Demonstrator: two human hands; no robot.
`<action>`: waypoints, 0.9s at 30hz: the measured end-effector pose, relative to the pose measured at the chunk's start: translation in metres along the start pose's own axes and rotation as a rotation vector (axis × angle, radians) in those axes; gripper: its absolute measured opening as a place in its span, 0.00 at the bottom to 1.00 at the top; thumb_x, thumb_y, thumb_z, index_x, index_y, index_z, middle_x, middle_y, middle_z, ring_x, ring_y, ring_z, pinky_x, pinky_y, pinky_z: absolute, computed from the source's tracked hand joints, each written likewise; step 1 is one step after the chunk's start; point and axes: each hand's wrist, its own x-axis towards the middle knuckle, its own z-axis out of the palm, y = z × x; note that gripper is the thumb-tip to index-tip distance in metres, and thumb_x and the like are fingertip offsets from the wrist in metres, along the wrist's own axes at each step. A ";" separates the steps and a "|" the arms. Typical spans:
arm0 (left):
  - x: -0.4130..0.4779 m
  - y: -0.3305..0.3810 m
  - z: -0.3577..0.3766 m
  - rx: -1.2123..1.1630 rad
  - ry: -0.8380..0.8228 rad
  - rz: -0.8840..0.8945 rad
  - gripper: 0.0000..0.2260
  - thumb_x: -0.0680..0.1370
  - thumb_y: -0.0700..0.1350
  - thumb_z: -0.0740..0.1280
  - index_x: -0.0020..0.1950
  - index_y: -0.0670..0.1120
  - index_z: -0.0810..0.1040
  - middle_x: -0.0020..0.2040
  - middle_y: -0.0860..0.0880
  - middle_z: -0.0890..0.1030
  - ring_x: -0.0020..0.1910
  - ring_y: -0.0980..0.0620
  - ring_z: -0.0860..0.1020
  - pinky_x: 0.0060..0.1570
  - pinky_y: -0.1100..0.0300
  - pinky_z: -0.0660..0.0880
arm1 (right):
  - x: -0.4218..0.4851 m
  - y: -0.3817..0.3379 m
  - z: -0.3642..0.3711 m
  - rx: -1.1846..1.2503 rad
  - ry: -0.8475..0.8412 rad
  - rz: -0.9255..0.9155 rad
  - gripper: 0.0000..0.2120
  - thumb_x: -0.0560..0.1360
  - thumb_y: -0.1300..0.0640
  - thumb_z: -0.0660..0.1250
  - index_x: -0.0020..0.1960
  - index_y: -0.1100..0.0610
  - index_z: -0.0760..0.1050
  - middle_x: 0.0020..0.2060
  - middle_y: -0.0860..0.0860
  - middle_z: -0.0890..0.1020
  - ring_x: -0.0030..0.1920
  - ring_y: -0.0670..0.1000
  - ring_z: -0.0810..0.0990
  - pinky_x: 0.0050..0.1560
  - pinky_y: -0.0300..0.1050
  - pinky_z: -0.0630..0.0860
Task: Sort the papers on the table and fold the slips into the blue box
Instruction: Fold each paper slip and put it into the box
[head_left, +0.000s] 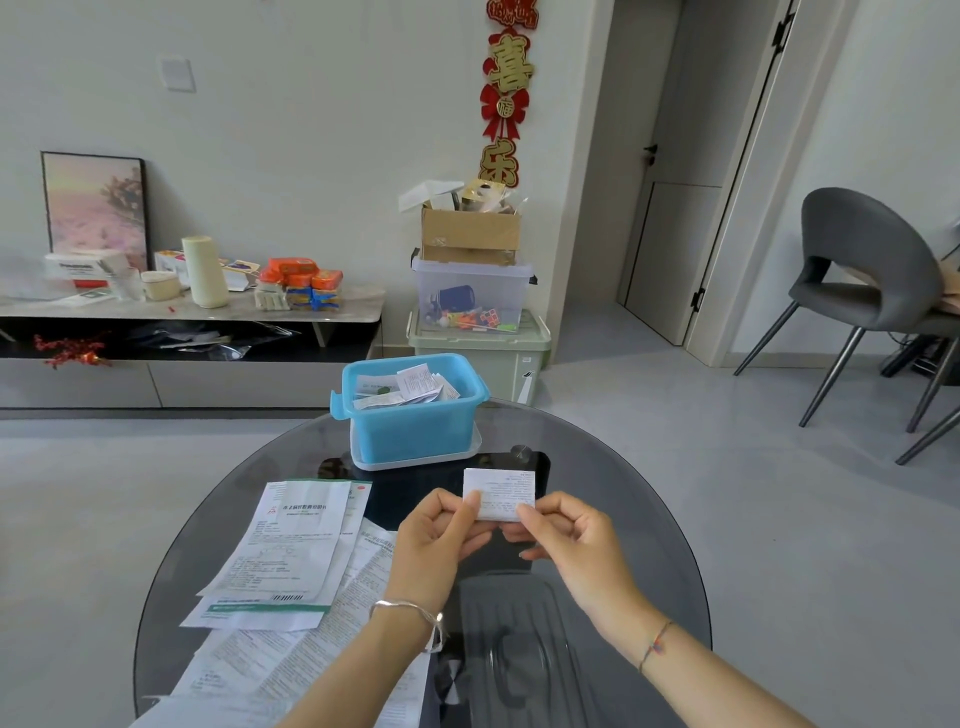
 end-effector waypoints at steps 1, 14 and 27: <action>0.000 0.000 0.000 0.009 0.011 0.001 0.08 0.77 0.41 0.65 0.41 0.38 0.72 0.47 0.44 0.85 0.48 0.47 0.84 0.43 0.62 0.81 | 0.000 0.000 0.001 0.002 0.002 0.007 0.07 0.76 0.61 0.67 0.48 0.65 0.77 0.40 0.54 0.86 0.43 0.51 0.85 0.38 0.39 0.79; -0.003 -0.001 0.001 0.013 0.043 0.026 0.08 0.77 0.38 0.66 0.46 0.40 0.67 0.44 0.41 0.85 0.47 0.48 0.84 0.39 0.65 0.79 | 0.001 0.000 0.002 0.029 0.006 0.102 0.07 0.76 0.62 0.67 0.50 0.63 0.69 0.38 0.56 0.85 0.36 0.51 0.83 0.35 0.39 0.78; -0.004 -0.003 -0.001 0.086 0.001 -0.026 0.09 0.74 0.40 0.70 0.54 0.43 0.80 0.46 0.47 0.85 0.47 0.52 0.84 0.42 0.66 0.79 | 0.001 0.005 -0.002 -0.015 -0.063 0.103 0.06 0.77 0.60 0.66 0.49 0.64 0.76 0.38 0.55 0.85 0.38 0.50 0.84 0.36 0.38 0.77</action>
